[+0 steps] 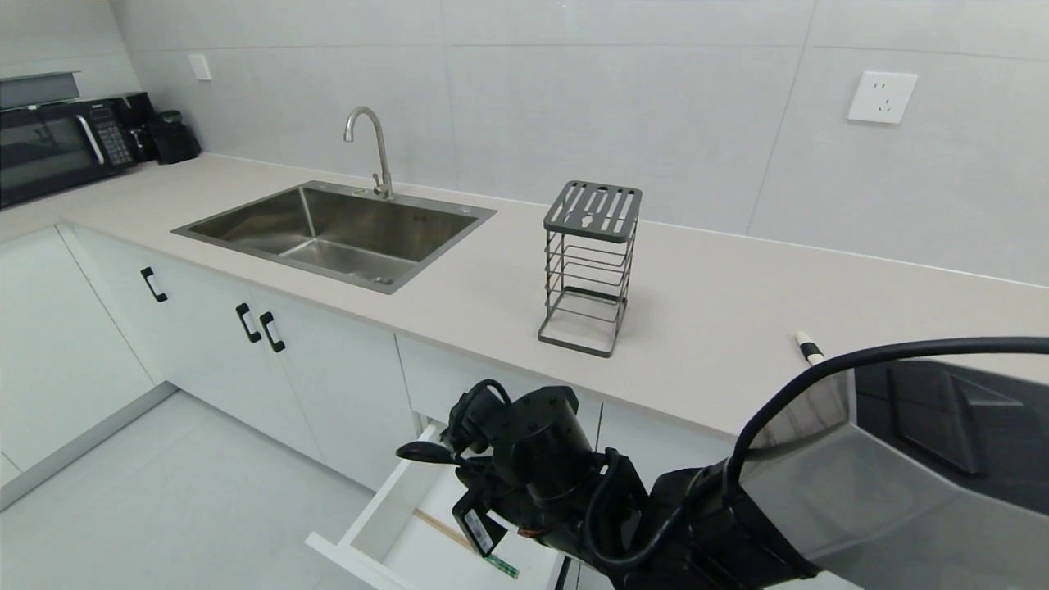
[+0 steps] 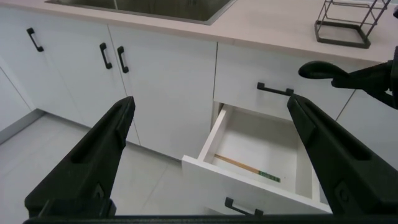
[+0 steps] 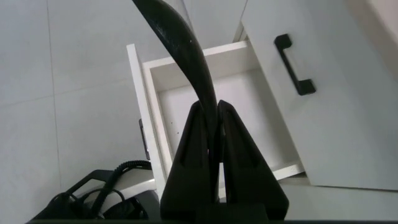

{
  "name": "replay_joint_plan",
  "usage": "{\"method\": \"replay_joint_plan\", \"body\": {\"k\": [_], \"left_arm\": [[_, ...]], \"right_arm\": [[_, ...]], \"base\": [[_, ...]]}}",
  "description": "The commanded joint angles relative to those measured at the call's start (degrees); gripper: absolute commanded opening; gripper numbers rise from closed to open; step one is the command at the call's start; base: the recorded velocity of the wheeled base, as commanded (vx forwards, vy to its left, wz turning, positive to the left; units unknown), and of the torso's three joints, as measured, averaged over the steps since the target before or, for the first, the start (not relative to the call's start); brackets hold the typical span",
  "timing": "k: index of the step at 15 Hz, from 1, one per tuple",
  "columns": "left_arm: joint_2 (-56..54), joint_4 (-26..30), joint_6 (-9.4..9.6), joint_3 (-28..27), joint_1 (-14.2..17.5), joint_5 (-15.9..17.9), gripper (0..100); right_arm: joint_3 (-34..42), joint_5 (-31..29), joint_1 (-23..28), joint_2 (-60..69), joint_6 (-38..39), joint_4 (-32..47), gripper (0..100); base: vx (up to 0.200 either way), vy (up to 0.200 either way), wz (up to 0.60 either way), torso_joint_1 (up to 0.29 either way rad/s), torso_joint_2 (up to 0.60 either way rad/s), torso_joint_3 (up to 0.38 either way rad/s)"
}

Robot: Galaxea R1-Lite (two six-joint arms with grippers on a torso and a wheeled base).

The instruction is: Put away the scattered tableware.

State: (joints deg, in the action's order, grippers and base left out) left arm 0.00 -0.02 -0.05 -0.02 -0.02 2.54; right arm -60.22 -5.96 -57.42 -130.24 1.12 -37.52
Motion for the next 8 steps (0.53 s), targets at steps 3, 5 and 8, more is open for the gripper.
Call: {"method": "replay_joint_plan", "body": {"k": [3,5,8], "left_arm": [[0.1,-0.1,0.05,0.0,-0.1,0.0,100],[0.1,-0.1,0.05,0.0,0.0,0.0,100],[0.1,-0.1,-0.04,0.0,0.0,0.0,100]], "right_arm": [[-3.9,0.0,-0.9,-1.7,0.1,3.1,0],[-5.2,0.1,-0.9,-2.4,0.1,3.2,0],[-5.3,0.2,-0.9,-2.9,0.0,3.2,0]], "base": [[0.000,0.000,0.00,-0.261,0.50,0.243],[0.000,0.000,-0.60,-0.266,0.52,0.254],[0.000,0.000,-0.20,-0.263,0.51,0.253]]}}
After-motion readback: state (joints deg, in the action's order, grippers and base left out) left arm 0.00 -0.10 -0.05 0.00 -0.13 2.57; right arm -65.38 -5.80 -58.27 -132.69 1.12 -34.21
